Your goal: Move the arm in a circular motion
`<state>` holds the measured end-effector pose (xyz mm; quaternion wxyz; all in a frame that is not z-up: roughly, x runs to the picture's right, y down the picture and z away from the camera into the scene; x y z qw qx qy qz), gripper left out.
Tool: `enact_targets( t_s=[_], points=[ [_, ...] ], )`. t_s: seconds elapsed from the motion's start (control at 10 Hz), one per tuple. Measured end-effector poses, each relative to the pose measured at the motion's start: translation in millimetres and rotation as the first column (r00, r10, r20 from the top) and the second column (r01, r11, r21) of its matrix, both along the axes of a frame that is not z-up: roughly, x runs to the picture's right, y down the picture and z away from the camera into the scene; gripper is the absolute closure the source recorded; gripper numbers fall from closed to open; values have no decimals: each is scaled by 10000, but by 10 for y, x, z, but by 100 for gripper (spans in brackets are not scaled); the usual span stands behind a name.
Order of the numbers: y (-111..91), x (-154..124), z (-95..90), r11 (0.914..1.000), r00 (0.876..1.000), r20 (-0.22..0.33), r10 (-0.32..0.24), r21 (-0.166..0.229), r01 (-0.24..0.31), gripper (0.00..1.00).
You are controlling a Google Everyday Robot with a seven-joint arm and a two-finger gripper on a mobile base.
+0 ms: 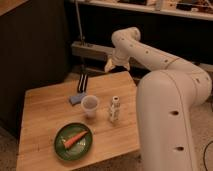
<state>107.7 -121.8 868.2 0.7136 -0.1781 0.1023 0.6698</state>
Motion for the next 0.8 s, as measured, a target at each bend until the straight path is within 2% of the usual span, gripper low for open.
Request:
enact_targets(
  t_s=[0.2, 0.4, 0.6, 0.8],
  points=[
    [139, 514, -66, 9976, 9968, -398, 692, 25, -692, 20],
    [305, 865, -176, 9938, 9918, -627, 1113, 43, -1113, 20],
    [692, 1244, -438, 9906, 9858, -979, 1362, -29, -1371, 20],
    [1068, 1228, -711, 9912, 9838, -1245, 1287, -153, -1316, 20]
  ],
)
